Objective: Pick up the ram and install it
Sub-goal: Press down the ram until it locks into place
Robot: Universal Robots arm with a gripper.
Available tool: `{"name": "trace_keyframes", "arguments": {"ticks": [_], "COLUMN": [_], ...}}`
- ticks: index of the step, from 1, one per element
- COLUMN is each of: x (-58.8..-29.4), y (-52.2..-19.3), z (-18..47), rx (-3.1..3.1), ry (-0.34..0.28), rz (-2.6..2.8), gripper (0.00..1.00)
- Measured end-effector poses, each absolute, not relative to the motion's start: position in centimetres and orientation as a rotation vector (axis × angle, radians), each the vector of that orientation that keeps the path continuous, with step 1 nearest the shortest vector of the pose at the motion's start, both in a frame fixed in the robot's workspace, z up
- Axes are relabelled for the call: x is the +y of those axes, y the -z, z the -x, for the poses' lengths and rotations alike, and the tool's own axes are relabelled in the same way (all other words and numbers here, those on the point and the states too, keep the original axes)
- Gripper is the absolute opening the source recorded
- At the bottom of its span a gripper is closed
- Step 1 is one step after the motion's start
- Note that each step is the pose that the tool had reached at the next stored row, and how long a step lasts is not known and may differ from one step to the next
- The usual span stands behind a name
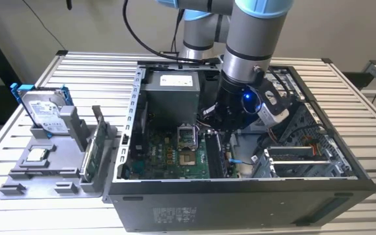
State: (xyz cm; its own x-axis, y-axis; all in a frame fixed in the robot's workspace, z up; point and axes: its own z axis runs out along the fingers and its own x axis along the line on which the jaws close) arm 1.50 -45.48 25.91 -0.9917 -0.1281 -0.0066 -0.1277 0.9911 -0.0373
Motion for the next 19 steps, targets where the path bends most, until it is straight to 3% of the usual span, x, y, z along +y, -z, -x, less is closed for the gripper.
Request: {"name": "trace_keyframes", "arguments": {"ticks": [19], "x": [-45.48], "y": [-25.89], "z": [-1.5], "rx": [3.07], "ry": [0.055], "rz": [0.602], "gripper": [0.11]}}
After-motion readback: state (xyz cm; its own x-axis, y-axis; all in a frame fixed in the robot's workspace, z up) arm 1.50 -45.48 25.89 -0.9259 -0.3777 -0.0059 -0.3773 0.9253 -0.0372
